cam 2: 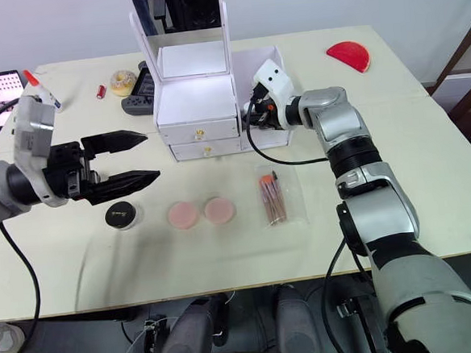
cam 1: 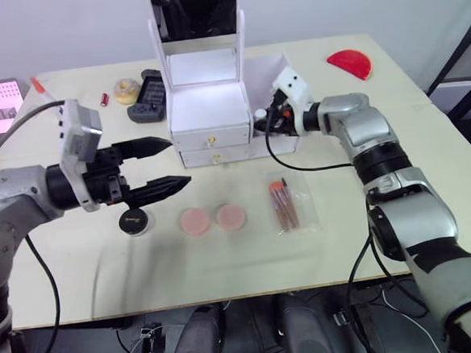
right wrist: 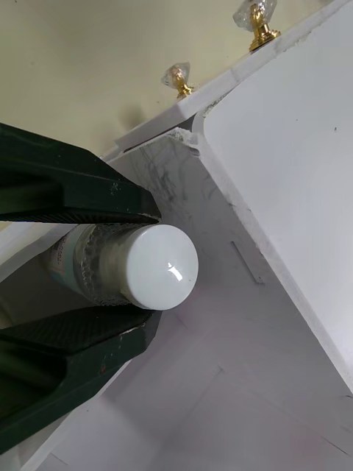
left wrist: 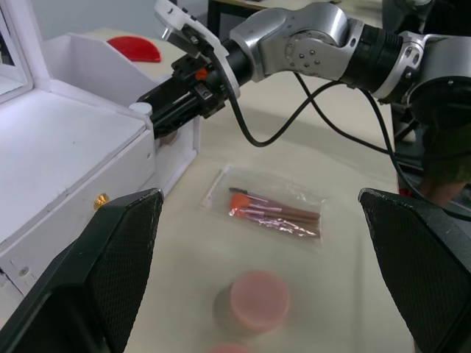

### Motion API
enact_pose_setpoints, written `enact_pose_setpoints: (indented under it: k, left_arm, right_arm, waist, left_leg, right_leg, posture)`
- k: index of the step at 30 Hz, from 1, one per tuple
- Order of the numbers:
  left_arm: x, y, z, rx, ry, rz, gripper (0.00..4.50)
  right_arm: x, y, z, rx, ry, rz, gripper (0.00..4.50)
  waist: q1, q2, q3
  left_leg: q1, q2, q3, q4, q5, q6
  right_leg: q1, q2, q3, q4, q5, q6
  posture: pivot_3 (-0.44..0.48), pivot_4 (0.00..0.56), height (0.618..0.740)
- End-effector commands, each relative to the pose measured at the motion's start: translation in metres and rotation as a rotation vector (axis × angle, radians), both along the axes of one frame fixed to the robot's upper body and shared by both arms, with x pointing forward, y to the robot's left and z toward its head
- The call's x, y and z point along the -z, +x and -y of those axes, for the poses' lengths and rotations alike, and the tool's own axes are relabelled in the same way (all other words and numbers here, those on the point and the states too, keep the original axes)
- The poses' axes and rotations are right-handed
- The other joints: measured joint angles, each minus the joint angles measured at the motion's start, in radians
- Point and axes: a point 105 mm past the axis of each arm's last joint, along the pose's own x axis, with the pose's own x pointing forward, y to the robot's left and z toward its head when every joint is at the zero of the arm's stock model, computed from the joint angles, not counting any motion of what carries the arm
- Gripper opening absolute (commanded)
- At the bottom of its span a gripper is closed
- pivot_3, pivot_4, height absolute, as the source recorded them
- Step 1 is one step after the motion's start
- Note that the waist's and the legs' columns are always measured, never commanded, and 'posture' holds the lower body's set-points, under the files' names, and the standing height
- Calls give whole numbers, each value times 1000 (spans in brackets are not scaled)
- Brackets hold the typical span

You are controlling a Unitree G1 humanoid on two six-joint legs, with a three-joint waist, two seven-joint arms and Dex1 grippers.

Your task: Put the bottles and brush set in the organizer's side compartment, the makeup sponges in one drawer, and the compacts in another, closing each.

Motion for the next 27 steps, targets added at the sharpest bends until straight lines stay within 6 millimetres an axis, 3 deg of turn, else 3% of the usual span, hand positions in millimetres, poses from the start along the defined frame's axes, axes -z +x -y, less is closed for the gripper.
enact_pose_setpoints:
  k: [1,3,5,11,14,17,19,23,27]
  left_arm:
    - [-8,-4,-3,-6,7,45,4500]
    - [-8,-4,-3,-8,5,44,4500]
    - [-7,-3,-4,-10,4,42,4500]
    - [-6,2,-5,-11,-4,40,4500]
    - [-7,5,-9,-17,-9,40,4500]
    - [-6,9,-24,-69,-8,34,4500]
    - [-1,11,-43,-134,2,18,4500]
    - [13,6,-94,-313,56,-26,4500]
    - [26,-6,-155,-509,93,-60,4500]
  right_arm:
    - [-19,-2,-4,-28,37,34,2910]
    - [-26,-3,-4,-37,45,47,3962]
    - [-35,-5,-3,-43,50,63,4468]
    - [-74,-20,-2,-95,94,132,4468]
    - [-95,-34,9,-106,129,170,4468]
    - [-122,-58,37,-81,231,205,4468]
    - [-125,-74,58,-47,255,210,4468]
    - [-106,-109,122,92,263,159,4468]
    - [-72,-151,181,218,195,93,4468]
  waist:
    - [0,0,0]
    - [-2,0,0]
    - [-9,0,0]
    - [-21,0,0]
    - [-20,0,0]
    - [-12,0,0]
    - [-8,0,0]
    - [5,0,0]
    - [10,0,1]
  left_leg:
    - [0,0,0,0,0,0]
    - [0,0,0,0,0,0]
    - [0,0,0,0,0,0]
    - [0,1,0,-1,0,0]
    - [0,1,0,-1,0,0]
    - [-1,1,0,-1,0,0]
    - [-1,1,0,-1,0,0]
    - [-1,6,2,-1,-2,2]
    - [-2,8,7,-2,-2,3]
  right_leg:
    - [0,0,0,0,0,0]
    - [0,0,1,0,0,0]
    - [0,0,1,0,0,0]
    - [-1,1,2,0,0,0]
    - [-1,1,2,0,0,0]
    - [-1,0,2,0,0,0]
    - [-1,0,2,0,0,0]
    - [-1,1,3,-3,-1,0]
    - [-1,2,3,-8,-2,-5]
  posture:
    - [0,150,737]
    - [0,150,737]
    - [0,150,737]
    - [0,150,737]
    - [0,150,737]
    - [0,150,737]
    - [0,150,737]
    - [0,150,737]
    - [0,150,737]
